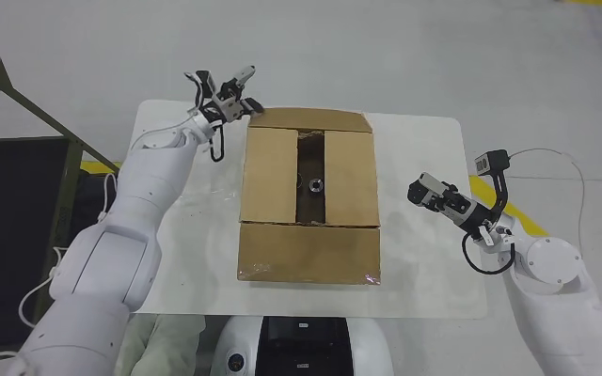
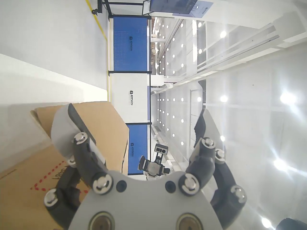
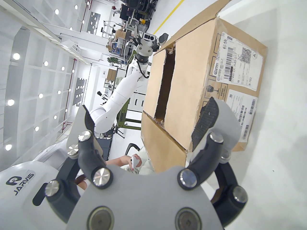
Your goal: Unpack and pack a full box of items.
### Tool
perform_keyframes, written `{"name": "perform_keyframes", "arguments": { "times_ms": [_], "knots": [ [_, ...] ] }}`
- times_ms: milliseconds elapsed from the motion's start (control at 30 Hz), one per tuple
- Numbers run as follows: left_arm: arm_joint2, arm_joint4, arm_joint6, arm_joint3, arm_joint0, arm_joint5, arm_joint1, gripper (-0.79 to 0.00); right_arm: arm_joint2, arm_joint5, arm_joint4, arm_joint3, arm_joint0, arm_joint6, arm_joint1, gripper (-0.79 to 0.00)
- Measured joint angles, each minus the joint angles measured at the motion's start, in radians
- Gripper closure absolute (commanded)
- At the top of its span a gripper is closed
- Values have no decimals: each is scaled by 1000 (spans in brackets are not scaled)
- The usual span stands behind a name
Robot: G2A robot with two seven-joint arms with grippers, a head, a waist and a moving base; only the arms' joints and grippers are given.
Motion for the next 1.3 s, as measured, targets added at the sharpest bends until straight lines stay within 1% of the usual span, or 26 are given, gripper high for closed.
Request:
{"name": "perform_keyframes", "arguments": {
  "times_ms": [167, 367, 500, 667, 800, 967, 1100, 1200, 1300],
  "knots": [
    [2, 32, -8, 30, -5, -9, -2, -785, 0, 0, 0, 0, 0, 0, 0, -785],
    [-5, 45, -42, 48, -8, 1, 0, -785, 0, 0, 0, 0, 0, 0, 0, -785],
    [-16, 45, -41, 56, -10, -3, 2, -785, 0, 0, 0, 0, 0, 0, 0, -785],
    [-45, 26, -28, 46, -22, -47, 8, -785, 0, 0, 0, 0, 0, 0, 0, -785],
    [-76, 2, -28, 32, -36, -87, 18, -785, 0, 0, 0, 0, 0, 0, 0, -785],
    [-129, -36, -47, 4, -52, -132, 40, -785, 0, 0, 0, 0, 0, 0, 0, -785],
    [-173, -49, -96, -32, -55, -151, 65, -785, 0, 0, 0, 0, 0, 0, 0, -785],
    [-200, -30, -169, -68, -50, -146, 90, -785, 0, 0, 0, 0, 0, 0, 0, -785],
    [-229, 1, -276, -105, -36, -122, 122, -785, 0, 0, 0, 0, 0, 0, 0, -785]
  ]
}}
